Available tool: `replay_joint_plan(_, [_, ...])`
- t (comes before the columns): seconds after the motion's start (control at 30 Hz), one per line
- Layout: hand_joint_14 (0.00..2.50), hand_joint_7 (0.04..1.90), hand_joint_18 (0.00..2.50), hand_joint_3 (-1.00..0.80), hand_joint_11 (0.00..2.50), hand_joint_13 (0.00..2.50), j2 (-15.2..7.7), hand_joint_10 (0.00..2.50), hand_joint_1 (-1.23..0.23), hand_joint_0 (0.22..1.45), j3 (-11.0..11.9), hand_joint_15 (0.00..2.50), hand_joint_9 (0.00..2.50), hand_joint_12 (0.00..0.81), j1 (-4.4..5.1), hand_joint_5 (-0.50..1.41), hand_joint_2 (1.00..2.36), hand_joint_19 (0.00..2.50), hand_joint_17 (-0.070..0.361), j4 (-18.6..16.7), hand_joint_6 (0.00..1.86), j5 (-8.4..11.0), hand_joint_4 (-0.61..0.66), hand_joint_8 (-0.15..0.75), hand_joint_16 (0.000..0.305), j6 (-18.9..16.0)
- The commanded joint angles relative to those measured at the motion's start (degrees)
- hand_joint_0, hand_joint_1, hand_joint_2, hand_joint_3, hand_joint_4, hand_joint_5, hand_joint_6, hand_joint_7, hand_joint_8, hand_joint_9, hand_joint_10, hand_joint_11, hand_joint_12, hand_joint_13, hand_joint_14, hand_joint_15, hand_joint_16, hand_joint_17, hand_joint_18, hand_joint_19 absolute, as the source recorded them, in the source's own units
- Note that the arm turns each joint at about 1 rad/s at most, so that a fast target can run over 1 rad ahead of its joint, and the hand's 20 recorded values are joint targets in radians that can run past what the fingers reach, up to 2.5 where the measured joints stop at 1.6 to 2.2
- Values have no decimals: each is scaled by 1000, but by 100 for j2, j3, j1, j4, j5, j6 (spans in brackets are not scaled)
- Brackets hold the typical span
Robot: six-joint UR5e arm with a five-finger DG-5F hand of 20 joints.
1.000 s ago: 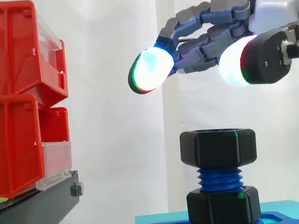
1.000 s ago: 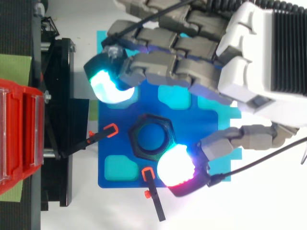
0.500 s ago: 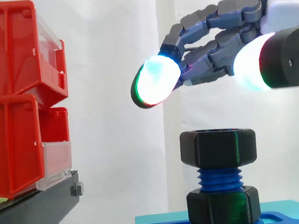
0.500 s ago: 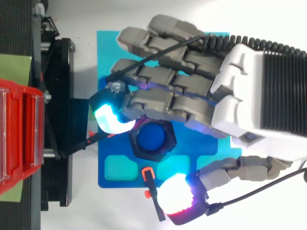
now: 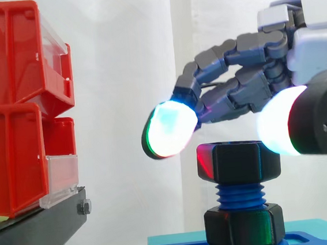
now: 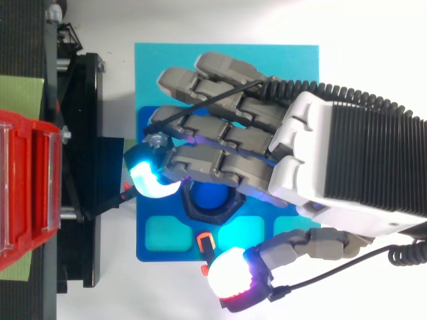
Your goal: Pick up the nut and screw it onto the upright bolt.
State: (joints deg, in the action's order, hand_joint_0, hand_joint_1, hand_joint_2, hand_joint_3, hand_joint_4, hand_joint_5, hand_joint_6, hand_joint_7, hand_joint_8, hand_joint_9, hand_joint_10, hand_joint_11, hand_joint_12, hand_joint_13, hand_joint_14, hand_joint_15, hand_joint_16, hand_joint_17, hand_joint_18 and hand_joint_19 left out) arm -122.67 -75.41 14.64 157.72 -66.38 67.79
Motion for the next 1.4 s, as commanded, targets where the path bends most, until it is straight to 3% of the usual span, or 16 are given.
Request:
replay_joint_plan(0.0, [0,729,0,-500,0,155,-2,0,-857,346,0,0,447,405,22,-241,1000,0,125,181,502,29,174,284,56,-29])
replay_joint_plan(0.17, [0,740,0,-500,1,162,-2,1,-832,341,-18,0,470,402,22,-233,1000,0,125,216,502,29,187,291,56,-29])
replay_joint_plan(0.27, [0,751,5,-500,0,165,-2,0,-802,337,-193,0,483,401,22,-229,1000,0,125,137,502,20,193,297,56,-29])
replay_joint_plan(0.5, [0,807,22,-500,30,189,-2,0,-727,337,-220,0,532,391,4,-206,1000,0,124,-13,502,-7,216,309,55,-29])
replay_joint_plan(0.83, [0,1068,119,-500,87,294,6,2,-611,343,-211,0,662,381,-31,-135,1000,0,117,-4,502,-59,302,331,52,-29])
replay_joint_plan(1.37, [0,1289,205,-500,133,417,15,4,-517,363,-211,0,786,377,-224,-79,1000,0,107,506,500,-138,283,337,48,-20])
